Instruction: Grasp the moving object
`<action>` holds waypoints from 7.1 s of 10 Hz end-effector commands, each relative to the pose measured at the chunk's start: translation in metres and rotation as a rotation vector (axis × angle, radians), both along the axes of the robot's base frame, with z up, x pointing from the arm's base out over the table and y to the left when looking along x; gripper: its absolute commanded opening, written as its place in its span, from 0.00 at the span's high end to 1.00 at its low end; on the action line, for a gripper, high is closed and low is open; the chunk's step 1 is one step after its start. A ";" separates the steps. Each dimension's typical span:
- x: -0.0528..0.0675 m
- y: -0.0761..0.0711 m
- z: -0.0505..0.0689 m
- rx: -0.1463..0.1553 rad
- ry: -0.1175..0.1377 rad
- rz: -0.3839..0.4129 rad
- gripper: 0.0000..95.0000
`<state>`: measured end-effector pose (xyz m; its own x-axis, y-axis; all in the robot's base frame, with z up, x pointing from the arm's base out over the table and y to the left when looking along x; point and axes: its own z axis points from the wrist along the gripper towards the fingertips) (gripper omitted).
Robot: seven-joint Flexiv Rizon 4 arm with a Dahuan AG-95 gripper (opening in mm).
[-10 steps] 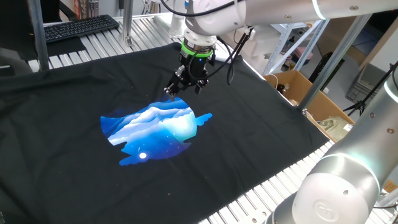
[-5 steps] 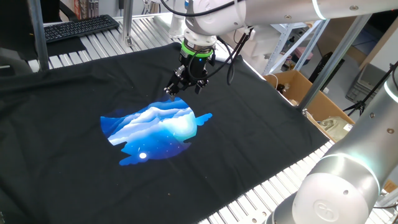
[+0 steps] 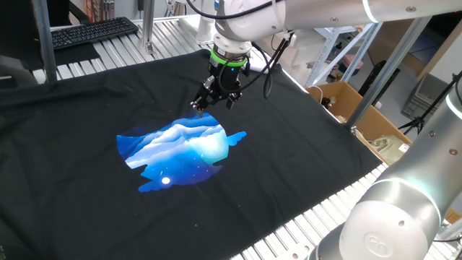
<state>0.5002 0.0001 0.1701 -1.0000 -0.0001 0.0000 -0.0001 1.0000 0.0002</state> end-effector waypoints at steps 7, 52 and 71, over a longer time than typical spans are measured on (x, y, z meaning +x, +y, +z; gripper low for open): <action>-0.003 0.003 -0.001 -0.018 -0.060 -0.094 1.00; 0.005 0.023 -0.113 -0.011 0.003 -0.148 1.00; 0.007 0.029 -0.104 -0.023 -0.012 -0.170 1.00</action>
